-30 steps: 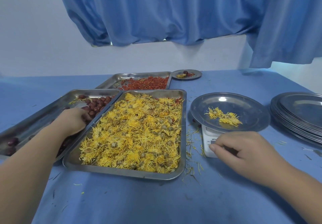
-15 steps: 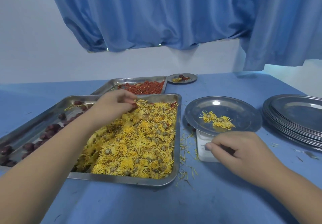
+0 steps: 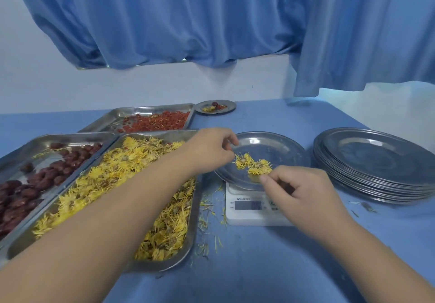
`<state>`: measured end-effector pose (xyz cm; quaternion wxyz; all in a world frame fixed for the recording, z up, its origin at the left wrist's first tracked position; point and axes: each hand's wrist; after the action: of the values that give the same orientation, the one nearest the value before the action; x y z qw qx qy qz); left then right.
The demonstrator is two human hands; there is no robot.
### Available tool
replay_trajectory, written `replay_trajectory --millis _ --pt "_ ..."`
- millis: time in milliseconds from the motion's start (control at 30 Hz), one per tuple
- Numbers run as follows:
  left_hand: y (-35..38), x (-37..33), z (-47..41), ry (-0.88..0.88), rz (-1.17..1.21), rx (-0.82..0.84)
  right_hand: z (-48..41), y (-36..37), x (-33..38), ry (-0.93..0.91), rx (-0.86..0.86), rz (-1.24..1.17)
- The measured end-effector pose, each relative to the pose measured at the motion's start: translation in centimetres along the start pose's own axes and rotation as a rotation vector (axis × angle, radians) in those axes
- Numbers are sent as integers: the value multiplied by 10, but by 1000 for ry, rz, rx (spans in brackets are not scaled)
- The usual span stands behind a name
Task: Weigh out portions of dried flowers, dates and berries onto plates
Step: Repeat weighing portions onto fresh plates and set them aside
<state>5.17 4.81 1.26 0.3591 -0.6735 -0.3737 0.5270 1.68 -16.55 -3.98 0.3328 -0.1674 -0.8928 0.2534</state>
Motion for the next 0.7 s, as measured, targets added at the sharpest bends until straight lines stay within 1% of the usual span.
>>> replay_trajectory --millis 133,267,367,433,500,600,700 --pt "11 1 -9 3 -95 17 0 2 6 -45 17 -2" --pt "18 1 -8 50 -222 16 -5 6 12 -73 35 25" --pt "14 8 -7 93 -238 -59 -11 7 14 -75 33 -9" --pt "3 18 -7 96 -223 -111 -21 7 15 -78 63 36" --pt "-13 32 -10 49 -229 -138 -37 6 14 -76 103 78" --pt "-41 62 -19 -58 -275 -177 -70 6 12 -35 150 66" --pt "-68 100 -32 -171 -299 -261 -106 11 6 -21 233 92"
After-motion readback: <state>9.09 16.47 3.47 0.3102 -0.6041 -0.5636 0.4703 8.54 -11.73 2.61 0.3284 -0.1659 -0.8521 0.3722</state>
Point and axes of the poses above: each hand's wrist, its own z-axis away from the middle knuckle, its own y-axis out of the palm, x = y × z, and after that the axes turned 1 degree about -z, right-handed
